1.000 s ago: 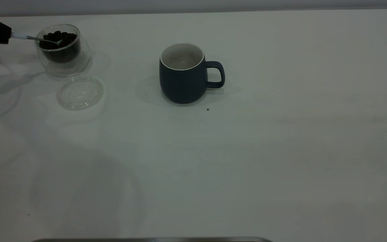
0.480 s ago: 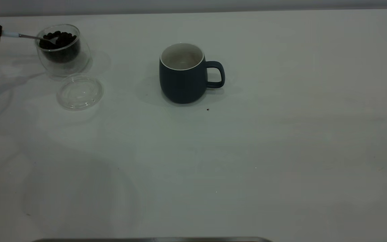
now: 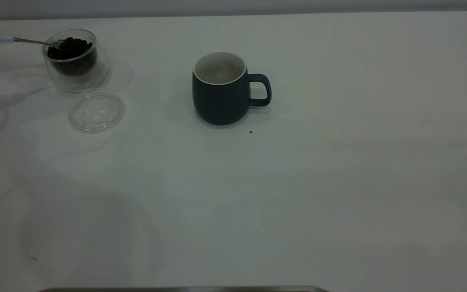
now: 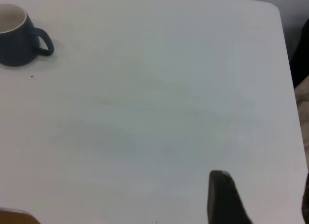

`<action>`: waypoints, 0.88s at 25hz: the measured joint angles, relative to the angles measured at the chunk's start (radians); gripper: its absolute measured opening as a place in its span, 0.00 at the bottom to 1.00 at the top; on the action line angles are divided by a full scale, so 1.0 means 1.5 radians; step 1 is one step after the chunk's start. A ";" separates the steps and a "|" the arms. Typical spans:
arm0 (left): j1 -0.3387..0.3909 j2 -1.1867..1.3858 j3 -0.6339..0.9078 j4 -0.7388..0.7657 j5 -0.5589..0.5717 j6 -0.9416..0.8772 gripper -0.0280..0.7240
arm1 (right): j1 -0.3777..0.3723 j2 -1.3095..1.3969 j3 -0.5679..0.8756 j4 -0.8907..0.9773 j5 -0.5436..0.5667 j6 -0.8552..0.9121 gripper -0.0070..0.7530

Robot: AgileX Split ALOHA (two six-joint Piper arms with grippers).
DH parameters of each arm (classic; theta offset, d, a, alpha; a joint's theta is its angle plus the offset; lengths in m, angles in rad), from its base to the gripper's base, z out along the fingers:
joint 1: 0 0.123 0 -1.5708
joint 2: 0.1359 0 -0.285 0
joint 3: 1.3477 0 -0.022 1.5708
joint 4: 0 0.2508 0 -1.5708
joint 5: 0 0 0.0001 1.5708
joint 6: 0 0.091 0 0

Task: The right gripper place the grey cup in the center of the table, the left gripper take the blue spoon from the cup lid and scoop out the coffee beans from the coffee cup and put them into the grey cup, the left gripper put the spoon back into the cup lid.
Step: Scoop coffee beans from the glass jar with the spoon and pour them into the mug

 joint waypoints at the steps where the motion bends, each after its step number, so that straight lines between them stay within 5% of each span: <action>1: 0.001 0.000 0.000 0.000 0.000 0.001 0.22 | 0.000 0.000 0.000 0.000 0.000 0.000 0.48; 22: 0.001 0.000 0.000 -0.050 0.000 -0.003 0.22 | 0.000 0.000 0.000 0.000 0.000 0.000 0.48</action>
